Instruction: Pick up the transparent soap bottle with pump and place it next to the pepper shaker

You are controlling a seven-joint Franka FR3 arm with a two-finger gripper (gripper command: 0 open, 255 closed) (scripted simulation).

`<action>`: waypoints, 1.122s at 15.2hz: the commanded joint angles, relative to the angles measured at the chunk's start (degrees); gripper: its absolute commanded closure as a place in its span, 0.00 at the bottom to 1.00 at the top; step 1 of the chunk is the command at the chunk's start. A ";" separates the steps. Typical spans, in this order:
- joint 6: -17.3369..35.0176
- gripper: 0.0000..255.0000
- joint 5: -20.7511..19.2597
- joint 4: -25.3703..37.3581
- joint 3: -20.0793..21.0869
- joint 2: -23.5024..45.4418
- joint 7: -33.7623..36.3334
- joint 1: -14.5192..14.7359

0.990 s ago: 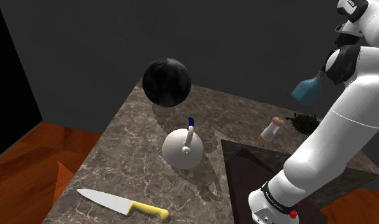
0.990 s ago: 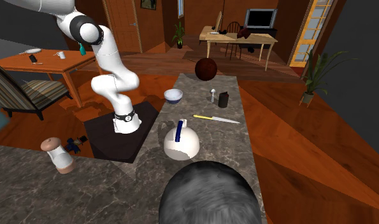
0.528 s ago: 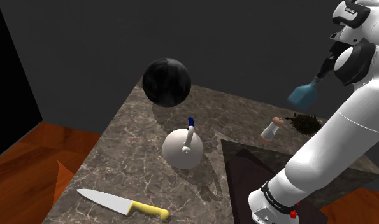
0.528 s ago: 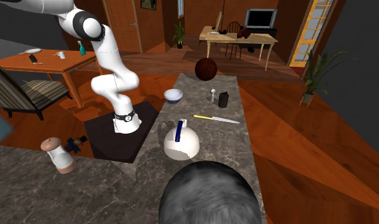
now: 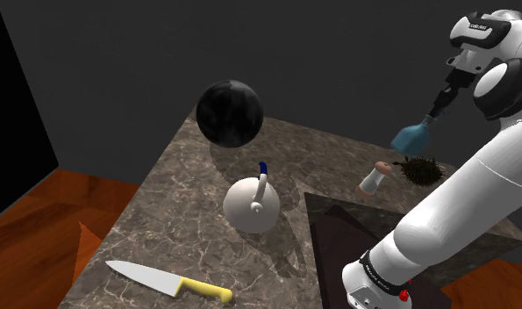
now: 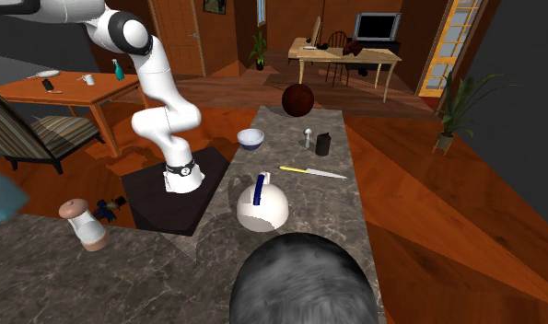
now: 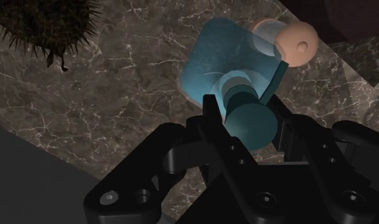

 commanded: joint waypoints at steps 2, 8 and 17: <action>2.75 1.00 -1.26 -3.61 0.46 -1.57 1.02 0.44; 7.51 1.00 -2.65 -9.40 0.97 -3.30 2.26 0.70; 14.47 1.00 -3.43 -16.89 1.05 -4.16 3.10 0.64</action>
